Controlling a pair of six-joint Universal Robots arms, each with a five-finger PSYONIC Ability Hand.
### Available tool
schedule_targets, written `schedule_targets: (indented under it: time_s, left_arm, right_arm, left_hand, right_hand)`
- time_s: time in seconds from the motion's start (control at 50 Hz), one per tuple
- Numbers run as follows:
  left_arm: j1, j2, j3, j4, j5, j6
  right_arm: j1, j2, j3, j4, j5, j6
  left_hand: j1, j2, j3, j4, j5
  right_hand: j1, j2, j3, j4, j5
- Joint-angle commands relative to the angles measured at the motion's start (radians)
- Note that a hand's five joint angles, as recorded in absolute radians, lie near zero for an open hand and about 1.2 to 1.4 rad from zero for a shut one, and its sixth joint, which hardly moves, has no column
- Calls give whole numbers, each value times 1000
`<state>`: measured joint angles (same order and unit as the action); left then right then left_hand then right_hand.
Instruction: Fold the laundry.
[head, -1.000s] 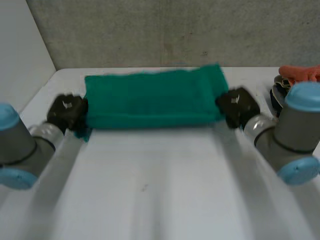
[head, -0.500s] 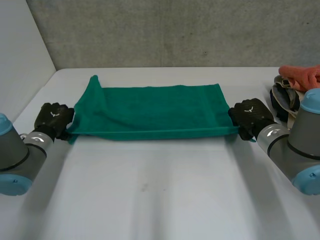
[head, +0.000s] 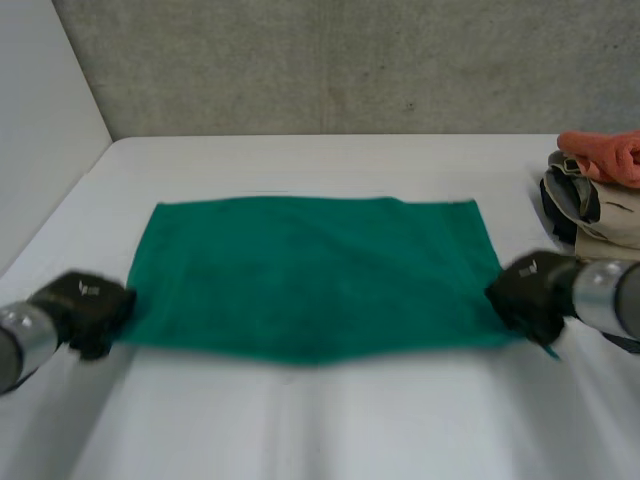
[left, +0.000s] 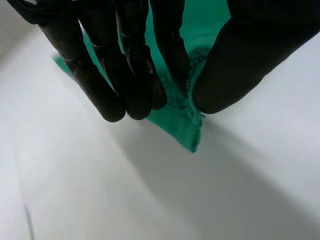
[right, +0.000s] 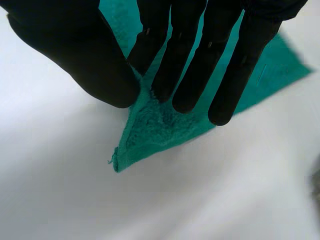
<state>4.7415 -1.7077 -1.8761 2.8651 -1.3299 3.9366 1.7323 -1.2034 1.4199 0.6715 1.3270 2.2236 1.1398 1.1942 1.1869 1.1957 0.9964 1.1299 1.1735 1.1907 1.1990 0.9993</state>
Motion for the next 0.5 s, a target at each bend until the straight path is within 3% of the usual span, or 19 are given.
schedule_targets:
  time_s: [0.02,0.08,0.32,0.5]
  left_arm:
    - [11,31,-6,-213,-46,181]
    - [0,-24,53,-135,-52,164]
    - [-152,-387,507,176,-143,-106]
    - [-225,-636,834,246,-267,-115]
  right_arm:
    - [-27,7,-27,140,44,-213]
    - [-8,71,-50,21,51,-190]
    - [47,268,-188,-501,37,-68]
    - [67,451,-324,-869,21,-1]
  left_hand:
    - [256,202,209,201,225]
    - [256,202,209,201,225]
    - [256,202,209,201,225]
    - [256,202,209,201,225]
  right_hand:
    - [266,223,206,197,222]
    - [266,223,206,197,222]
    - [266,223,206,197,222]
    - [266,223,206,197,222]
